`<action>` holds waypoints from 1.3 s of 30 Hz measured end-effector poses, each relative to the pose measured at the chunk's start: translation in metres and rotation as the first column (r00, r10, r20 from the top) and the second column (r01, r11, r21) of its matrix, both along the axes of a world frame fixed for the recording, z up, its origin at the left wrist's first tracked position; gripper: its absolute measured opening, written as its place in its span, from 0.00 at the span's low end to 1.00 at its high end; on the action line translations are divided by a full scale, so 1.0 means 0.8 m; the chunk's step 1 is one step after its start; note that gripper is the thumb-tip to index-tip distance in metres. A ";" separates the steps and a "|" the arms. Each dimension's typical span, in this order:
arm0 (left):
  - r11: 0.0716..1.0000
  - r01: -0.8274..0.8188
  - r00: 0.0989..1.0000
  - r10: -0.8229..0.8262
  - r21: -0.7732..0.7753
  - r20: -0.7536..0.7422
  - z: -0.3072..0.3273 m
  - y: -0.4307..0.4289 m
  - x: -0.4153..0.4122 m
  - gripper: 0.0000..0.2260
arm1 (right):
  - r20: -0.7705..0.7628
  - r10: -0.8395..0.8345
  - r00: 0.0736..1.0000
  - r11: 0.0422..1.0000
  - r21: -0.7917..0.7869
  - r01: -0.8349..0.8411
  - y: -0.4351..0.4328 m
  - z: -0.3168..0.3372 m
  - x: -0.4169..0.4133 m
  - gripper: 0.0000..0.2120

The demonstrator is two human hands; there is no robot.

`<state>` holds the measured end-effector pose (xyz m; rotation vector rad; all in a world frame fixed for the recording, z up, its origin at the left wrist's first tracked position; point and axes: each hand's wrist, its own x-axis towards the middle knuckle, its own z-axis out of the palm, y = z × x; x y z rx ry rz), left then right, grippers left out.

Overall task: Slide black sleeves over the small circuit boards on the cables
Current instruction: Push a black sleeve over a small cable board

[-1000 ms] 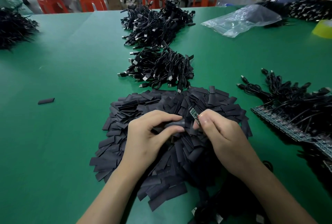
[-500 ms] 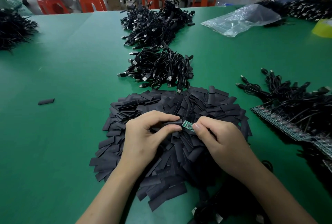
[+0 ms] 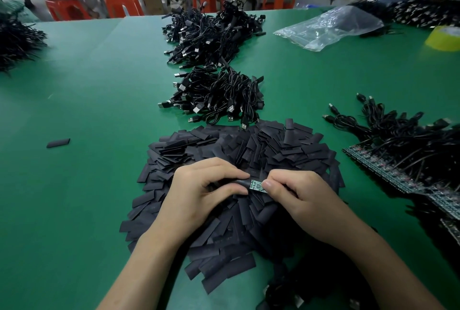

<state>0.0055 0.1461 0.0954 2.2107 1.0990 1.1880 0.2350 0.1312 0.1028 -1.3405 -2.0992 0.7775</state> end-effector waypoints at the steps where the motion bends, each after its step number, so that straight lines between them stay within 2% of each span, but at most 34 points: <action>1: 1.000 0.009 1.000 -0.009 -0.007 -0.001 0.001 0.000 0.000 0.09 | -0.013 0.002 1.000 1.000 -0.018 -0.002 0.000 0.001 0.002 0.20; 10: 0.993 0.011 1.000 -0.009 -0.116 0.016 0.001 -0.005 0.007 0.10 | -0.007 0.059 0.998 0.996 -0.063 -0.060 0.000 0.002 0.005 0.20; 13: 0.987 0.075 0.997 -0.074 -0.140 0.009 0.000 -0.005 0.009 0.09 | -0.002 0.067 0.998 0.996 -0.058 -0.067 0.001 0.000 0.005 0.20; 16: 0.983 0.109 0.994 -0.112 -0.145 -0.008 -0.002 -0.006 0.014 0.09 | 0.006 0.073 0.997 0.997 -0.038 -0.072 0.001 -0.001 0.005 0.19; 19: 0.992 0.067 0.997 -0.070 -0.106 -0.022 -0.004 -0.005 0.013 0.12 | -0.015 0.054 0.998 0.998 -0.020 -0.054 0.001 -0.005 0.006 0.19; 21: 0.995 0.047 0.998 -0.049 -0.093 -0.026 -0.005 -0.005 0.012 0.12 | -0.037 0.039 0.999 0.999 0.000 -0.039 0.002 -0.007 0.006 0.15; 24: 0.997 0.003 1.000 -0.004 -0.078 -0.010 -0.005 -0.005 0.013 0.10 | -0.138 -0.010 0.990 0.998 0.057 0.018 0.003 -0.007 0.005 0.06; 26: 0.996 -0.054 0.998 0.056 -0.070 0.022 -0.004 -0.004 0.012 0.09 | -0.202 -0.040 0.979 0.991 0.115 0.064 0.002 -0.006 0.006 0.05; 33: 0.990 -0.113 0.991 0.118 -0.083 0.057 -0.004 -0.005 0.013 0.09 | -0.110 -0.045 0.993 0.918 0.387 0.084 0.005 -0.007 0.004 0.01; 39: 0.993 -0.091 0.992 0.097 -0.079 0.076 -0.007 -0.008 0.018 0.09 | -0.055 -0.053 0.997 0.881 0.467 0.072 0.005 -0.007 0.004 0.01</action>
